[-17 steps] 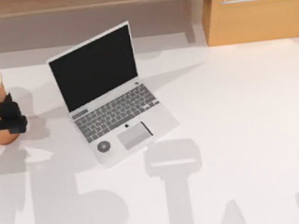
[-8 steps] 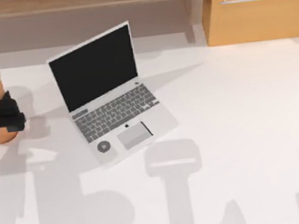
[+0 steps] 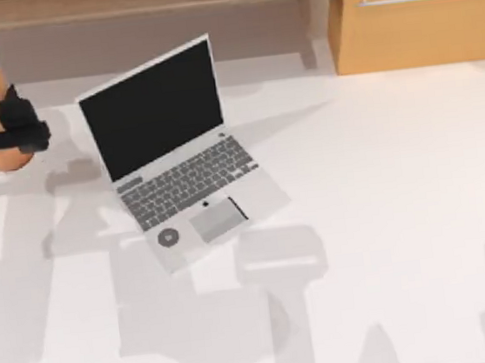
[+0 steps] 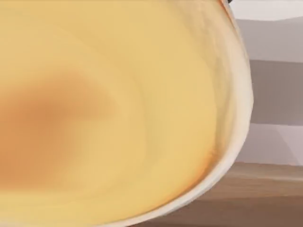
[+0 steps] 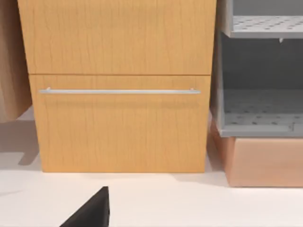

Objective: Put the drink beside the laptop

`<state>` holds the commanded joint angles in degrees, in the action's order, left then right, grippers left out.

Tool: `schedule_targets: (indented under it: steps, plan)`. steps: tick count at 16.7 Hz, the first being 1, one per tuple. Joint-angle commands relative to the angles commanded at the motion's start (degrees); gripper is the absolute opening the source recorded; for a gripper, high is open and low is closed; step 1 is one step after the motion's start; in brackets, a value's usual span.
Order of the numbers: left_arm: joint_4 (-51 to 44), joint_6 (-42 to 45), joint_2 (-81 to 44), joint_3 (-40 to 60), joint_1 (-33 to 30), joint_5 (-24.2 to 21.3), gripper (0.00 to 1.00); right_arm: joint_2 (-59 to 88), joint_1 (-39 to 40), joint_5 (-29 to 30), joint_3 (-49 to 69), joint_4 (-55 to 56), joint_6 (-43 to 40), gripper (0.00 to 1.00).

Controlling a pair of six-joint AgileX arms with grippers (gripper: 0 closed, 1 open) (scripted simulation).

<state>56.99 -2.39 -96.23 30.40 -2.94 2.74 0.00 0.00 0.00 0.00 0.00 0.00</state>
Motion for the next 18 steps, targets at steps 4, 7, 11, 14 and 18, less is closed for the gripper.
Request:
schedule_targets:
  steps: [4,7,11,14,18]
  plan:
    - [-4.0,-6.1,0.6,10.9,-11.3,11.4,0.00,0.0,0.0,0.0,0.0,0.0,0.0,1.00]
    - [-9.0,-10.6,-0.2,19.4,-21.9,20.4,0.00,0.0,0.0,0.0,0.0,0.0,0.0,1.00]
    - [-17.3,-15.5,-4.9,29.1,-35.8,32.1,0.00,0.0,0.0,0.0,0.0,0.0,0.0,1.00]
    - [-24.7,-17.9,-10.8,34.3,-44.3,39.6,0.00,0.0,0.0,0.0,0.0,0.0,0.0,1.00]
    - [-33.2,-19.6,-18.5,38.0,-51.8,46.2,0.00,0.0,0.0,0.0,0.0,0.0,0.0,1.00]
